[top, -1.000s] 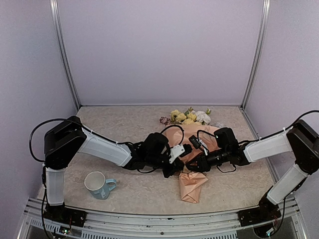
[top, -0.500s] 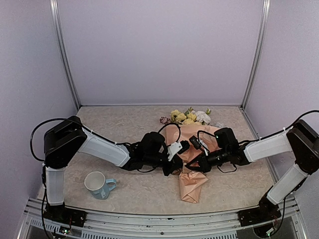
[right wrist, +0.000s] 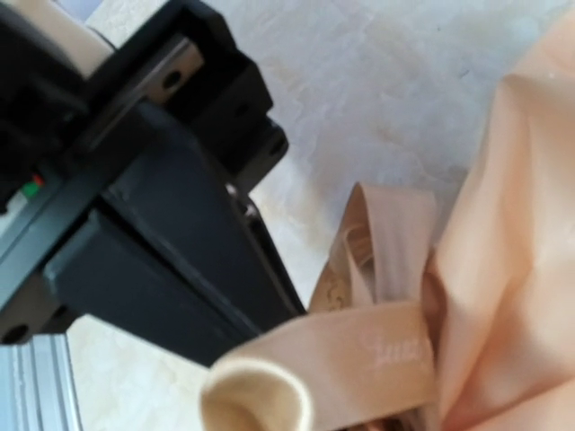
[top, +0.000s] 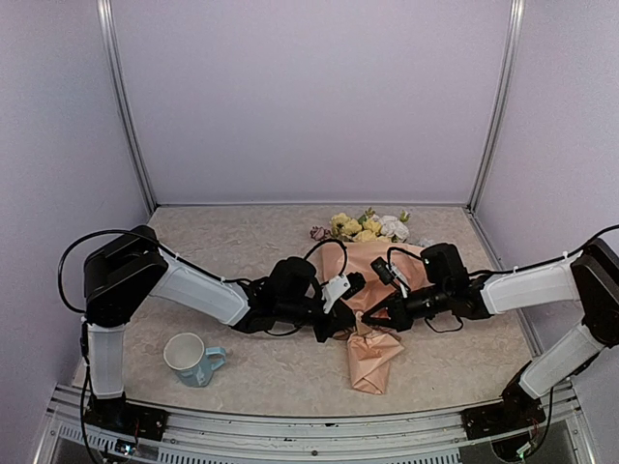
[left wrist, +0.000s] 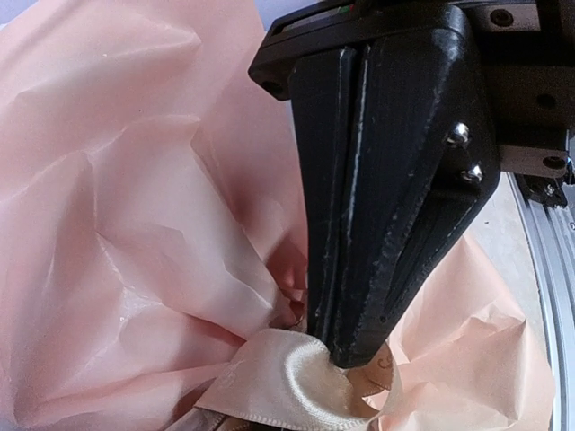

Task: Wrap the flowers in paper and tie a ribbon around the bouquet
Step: Cross the half-tied ribbon over the folded bouquet.

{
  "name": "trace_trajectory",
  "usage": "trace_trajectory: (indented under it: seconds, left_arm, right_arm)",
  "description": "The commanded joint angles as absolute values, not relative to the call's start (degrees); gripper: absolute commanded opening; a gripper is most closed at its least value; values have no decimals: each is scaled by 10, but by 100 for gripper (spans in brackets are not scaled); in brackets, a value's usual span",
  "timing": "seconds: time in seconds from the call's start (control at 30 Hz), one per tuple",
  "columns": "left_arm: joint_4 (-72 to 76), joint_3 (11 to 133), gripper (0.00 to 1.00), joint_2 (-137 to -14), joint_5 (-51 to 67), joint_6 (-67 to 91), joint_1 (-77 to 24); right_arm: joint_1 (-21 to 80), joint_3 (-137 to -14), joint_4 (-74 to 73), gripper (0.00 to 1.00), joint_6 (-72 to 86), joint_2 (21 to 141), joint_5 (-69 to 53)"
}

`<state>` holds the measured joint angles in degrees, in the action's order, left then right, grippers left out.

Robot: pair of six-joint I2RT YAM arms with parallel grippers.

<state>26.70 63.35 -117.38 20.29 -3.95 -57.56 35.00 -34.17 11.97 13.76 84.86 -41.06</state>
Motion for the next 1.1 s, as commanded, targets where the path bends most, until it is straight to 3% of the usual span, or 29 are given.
trace_trajectory:
  seconds: [0.0,0.27,0.6,0.73,1.07]
  left_arm:
    - [296,630,0,-1158,217,-29,-572]
    - [298,630,0,-1163,213,-28,-572]
    - [294,635,0,-1169,220,-29,-572]
    - [294,635,0,-1172,229,-28,-572]
    - [302,636,0,-1172,248,-24,-572]
  right_arm:
    - [347,-341,130,0,145,837,-415]
    - [346,-342,108,0,146,822,-379]
    - [346,-355,18,14,128,806,-269]
    - [347,-358,22,19,120,823,-309]
    - [352,-349,115,20,141,843,-409]
